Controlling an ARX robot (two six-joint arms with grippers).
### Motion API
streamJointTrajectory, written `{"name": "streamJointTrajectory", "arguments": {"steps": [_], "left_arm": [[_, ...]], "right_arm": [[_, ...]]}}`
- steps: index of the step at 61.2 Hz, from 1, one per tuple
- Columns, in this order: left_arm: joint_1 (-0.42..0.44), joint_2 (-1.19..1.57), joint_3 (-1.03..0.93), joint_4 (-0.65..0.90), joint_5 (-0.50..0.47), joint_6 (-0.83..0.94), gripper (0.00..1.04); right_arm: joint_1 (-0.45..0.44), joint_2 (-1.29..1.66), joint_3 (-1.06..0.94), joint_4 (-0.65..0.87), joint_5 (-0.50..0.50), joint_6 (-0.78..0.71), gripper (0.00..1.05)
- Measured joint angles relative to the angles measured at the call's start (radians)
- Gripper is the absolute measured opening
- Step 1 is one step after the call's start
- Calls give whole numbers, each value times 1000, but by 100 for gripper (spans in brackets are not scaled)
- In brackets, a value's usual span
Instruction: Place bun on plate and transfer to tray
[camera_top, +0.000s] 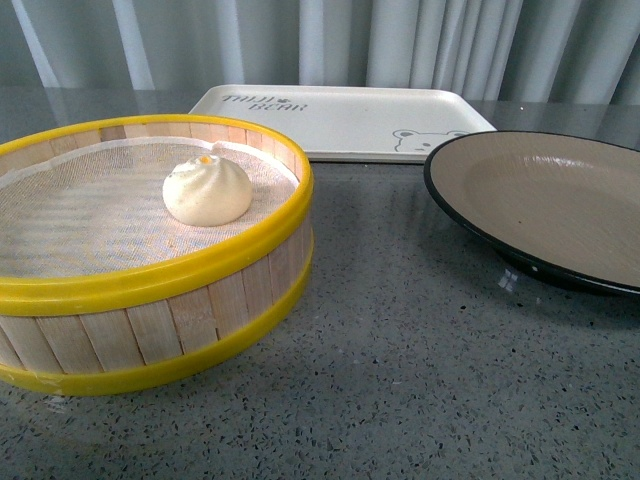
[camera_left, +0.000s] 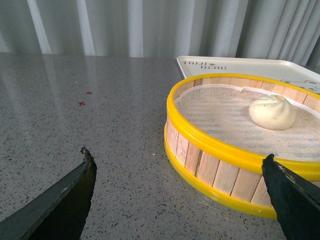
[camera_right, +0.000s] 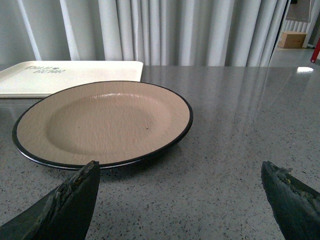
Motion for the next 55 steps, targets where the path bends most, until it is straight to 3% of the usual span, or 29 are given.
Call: {"name": "streamJointTrajectory", "arguments": {"steps": [52,55], "left_arm": [[0,0,0,0,0,0,98],[-31,66,43,-134,-123,-37,98]], "right_arm": [[0,0,0,0,0,0,96],[0,0,0,0,0,0,96]]}}
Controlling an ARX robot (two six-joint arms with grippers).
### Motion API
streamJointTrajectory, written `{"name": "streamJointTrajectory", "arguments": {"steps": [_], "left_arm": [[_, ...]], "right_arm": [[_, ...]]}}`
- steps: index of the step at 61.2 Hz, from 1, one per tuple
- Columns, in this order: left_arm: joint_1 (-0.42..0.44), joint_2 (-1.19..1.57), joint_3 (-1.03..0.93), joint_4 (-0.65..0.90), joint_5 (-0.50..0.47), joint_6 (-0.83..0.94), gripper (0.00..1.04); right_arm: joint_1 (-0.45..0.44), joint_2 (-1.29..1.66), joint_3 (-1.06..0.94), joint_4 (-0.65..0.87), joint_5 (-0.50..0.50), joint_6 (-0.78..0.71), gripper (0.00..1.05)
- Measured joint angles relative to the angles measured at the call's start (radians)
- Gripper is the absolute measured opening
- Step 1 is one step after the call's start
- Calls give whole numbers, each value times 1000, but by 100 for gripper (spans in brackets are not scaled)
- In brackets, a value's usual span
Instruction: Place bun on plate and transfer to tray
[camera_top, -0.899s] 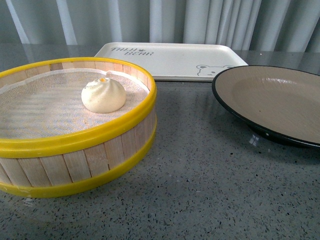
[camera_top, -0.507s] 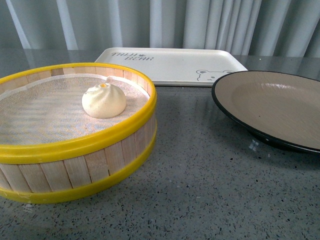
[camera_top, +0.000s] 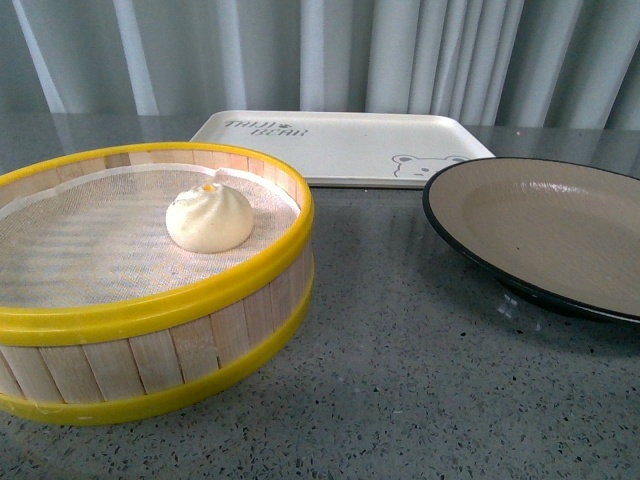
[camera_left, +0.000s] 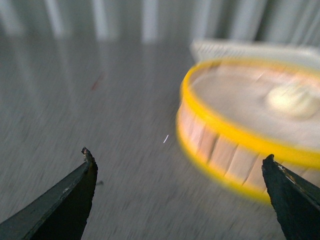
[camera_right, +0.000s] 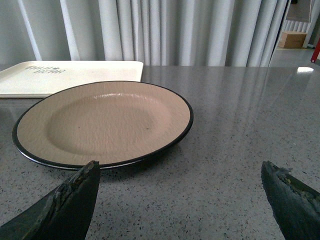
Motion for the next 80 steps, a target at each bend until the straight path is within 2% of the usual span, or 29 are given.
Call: {"name": "streamJointTrajectory", "arguments": {"steps": [2,4,24,34,42,44,49,53,59,68,80], "left_arm": [[-5,66,32,-74,-54,-23,98],[-4,102,40,-86,-67,-40,98],[72,197,79,36,-3,-96,98],[89,358,120,189,48,-93,98],[67,562,234,354,74,-57,98],[49,653,304,394,89,-42,98],[1,824,462,380,111,-22,98],[-75,959,613,298,142,-11,98],[-175,1054,739,217,143,-8,98],[-283,1118,803,145,119,2,98],[-363,1175,805,102,98,21,98]], "right_arm": [[0,0,0,0,0,0,96],[0,0,0,0,0,0,96],[0,0,0,0,-1,0,96],[0,0,0,0,-1,0,96],[0,0,0,0,-1,0,96],[0,0,0,0,-1,0,96],[0,0,0,0,-1,0,96],[0,0,0,0,-1,0,96],[0,0,0,0,-1,0,96],[0,0,0,0,-1,0,96],[0,0,0,0,-1,0,96]]}}
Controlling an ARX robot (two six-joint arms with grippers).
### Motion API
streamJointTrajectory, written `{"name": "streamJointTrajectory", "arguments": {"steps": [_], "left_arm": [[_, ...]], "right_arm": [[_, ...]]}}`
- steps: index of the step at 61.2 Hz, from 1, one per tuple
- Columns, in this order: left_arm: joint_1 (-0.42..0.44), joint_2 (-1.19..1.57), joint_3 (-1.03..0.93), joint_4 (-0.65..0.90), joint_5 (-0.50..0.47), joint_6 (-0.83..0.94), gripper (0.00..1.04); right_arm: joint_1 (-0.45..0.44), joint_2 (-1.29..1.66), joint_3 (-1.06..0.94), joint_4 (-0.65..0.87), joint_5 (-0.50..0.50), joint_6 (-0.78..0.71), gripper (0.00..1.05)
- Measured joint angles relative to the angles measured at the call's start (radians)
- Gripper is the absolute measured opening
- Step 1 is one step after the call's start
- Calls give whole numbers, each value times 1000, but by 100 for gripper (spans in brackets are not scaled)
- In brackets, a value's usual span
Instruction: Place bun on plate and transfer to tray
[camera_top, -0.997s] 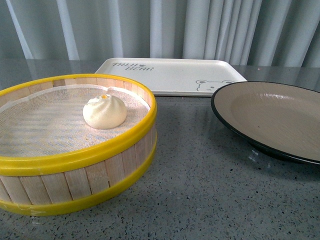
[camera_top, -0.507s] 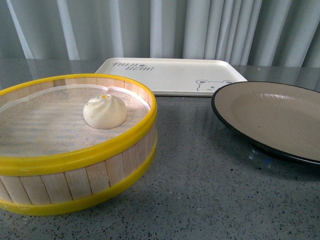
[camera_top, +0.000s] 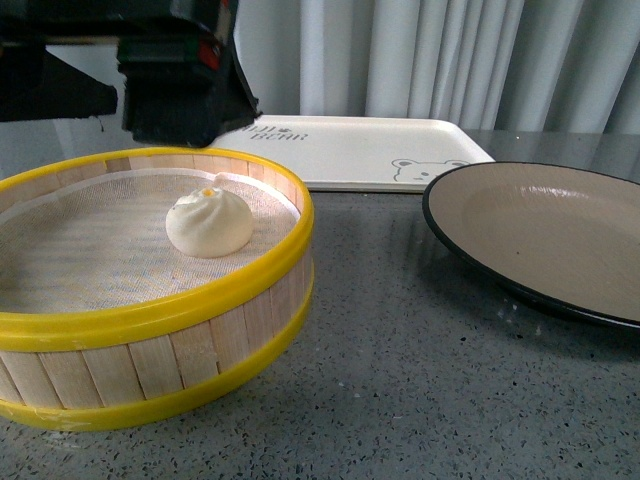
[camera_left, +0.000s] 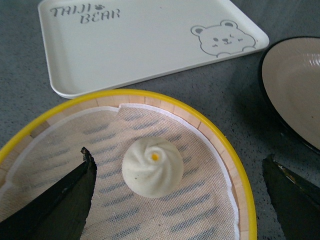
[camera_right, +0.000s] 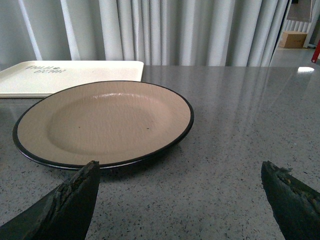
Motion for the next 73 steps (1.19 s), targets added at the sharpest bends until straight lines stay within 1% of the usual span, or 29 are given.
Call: {"name": "streamJointTrajectory", "arguments": {"steps": [8,24,29,40,53,73], "left_arm": [[-23,35,0,-2,-24,1,98],[-35,127,23,-9,-75,5,98],[-35,159,51,-21,-70,0,98],[-35,216,105,-25,-99,10,98],[-21,265,163,-71,-127,-2,98],[-15,283,164,-95,-136,-8,98]], "right_arm": [[0,0,0,0,0,0,96],[0,0,0,0,0,0,96],[0,0,0,0,0,0,96],[0,0,0,0,0,0,96],[0,0,0,0,0,0,96],[0,0,0,0,0,0,96]]}}
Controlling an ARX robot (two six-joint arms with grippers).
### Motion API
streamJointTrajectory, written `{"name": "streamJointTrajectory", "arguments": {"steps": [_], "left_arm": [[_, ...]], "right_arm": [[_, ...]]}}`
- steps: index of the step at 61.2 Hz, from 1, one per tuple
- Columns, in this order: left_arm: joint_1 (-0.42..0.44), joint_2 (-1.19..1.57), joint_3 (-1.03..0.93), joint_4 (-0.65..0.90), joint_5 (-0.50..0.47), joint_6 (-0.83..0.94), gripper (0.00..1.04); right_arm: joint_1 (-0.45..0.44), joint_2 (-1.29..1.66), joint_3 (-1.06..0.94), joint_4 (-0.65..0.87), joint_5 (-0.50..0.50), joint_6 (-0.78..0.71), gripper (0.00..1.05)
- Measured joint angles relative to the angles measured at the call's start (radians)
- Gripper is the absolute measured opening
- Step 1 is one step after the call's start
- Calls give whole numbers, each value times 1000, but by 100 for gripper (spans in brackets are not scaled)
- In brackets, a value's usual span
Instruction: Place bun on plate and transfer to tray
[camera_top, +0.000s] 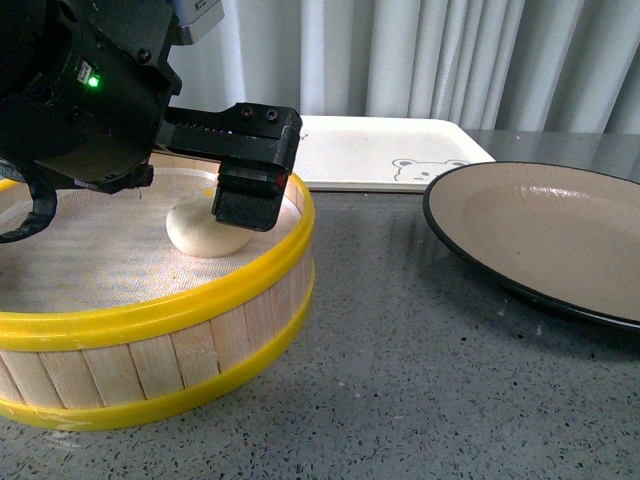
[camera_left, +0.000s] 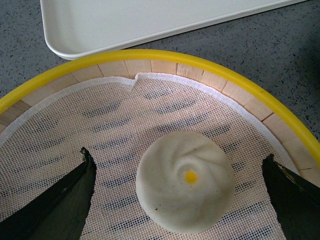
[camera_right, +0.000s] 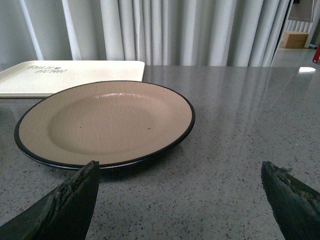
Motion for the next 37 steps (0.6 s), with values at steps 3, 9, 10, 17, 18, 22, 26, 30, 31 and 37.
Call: {"name": "streamJointTrajectory", "arguments": {"steps": [3,9,10,17,18,22,26,30,31,37], "left_arm": [[-1,0,0,0,0,0,98],[-3,1,0,0,3,-2,98],[-3,1,-1,0,3,-2,98],[-3,1,-3,0,4,-2,97],[-3,1,-3,0,4,-2,93],[-3,2,-4,-1,4,-2,81],[-3,2,-6,-3,6,-2,68],[-3,2,-6,-3,7,-3,58],[-3,2,-6,-3,7,-3,56],[-3,2,-6,-3,7,-3,40]], "right_arm": [[0,0,0,0,0,0,96],[0,0,0,0,0,0,96],[0,0,0,0,0,0,96],[0,0,0,0,0,0,96],[0,0,0,0,0,0,96],[0,0,0,0,0,0,96],[0,0,0,0,0,0,96],[0,0,0,0,0,0,96],[0,0,0,0,0,0,96],[0,0,0,0,0,0,96]]}}
